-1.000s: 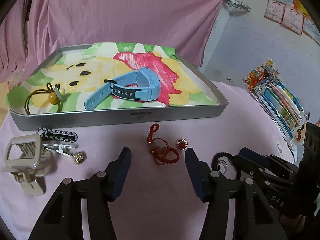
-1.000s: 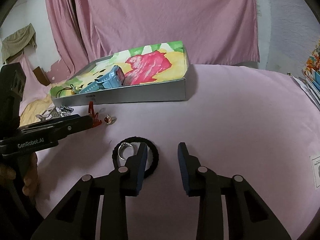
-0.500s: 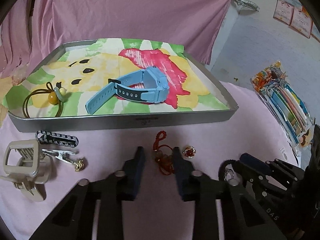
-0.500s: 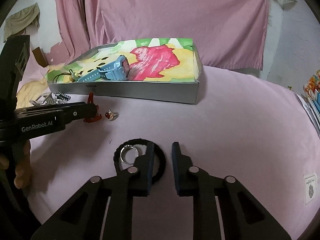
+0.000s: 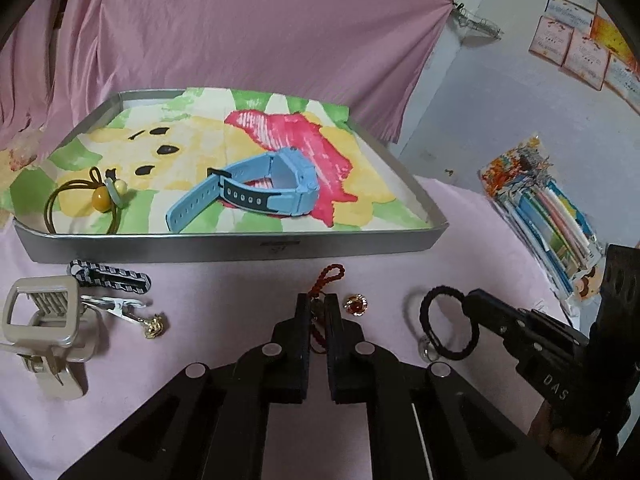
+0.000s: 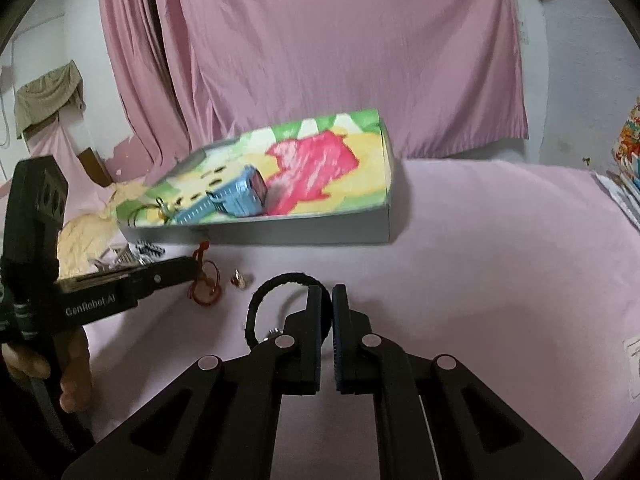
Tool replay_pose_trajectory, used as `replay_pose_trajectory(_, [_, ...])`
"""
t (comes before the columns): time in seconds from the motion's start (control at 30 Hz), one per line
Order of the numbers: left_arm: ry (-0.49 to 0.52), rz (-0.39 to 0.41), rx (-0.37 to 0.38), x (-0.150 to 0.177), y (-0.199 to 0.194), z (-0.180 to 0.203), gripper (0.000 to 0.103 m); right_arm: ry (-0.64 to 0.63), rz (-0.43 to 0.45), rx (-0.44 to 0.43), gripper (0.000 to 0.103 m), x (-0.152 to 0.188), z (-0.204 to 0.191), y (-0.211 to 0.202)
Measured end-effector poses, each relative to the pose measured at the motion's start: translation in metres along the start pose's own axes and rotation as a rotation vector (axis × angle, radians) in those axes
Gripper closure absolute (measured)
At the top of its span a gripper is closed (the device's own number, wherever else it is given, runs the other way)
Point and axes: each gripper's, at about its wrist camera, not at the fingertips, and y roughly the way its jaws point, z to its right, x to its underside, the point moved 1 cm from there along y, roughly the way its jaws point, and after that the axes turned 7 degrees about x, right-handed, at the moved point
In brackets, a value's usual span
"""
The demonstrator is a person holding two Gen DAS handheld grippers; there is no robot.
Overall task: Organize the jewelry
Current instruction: 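Place the hair band in the tray with right tool while left tool carries red tassel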
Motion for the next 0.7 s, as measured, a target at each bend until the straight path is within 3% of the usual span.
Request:
replay_pose_trajectory(0.4, [0.007, 0.12, 0.005, -0.02, -0.037, -0.004, 0.097, 0.039, 0.091, -0.058, 0.098, -0.027, -0.006, -0.003])
replay_pose_trajectory(0.7, [-0.058, 0.211, -0.057, -0.05, -0.042, -0.031, 0.097, 0.03, 0.079, -0.028, 0.098, -0.066, -0.019, 0.04])
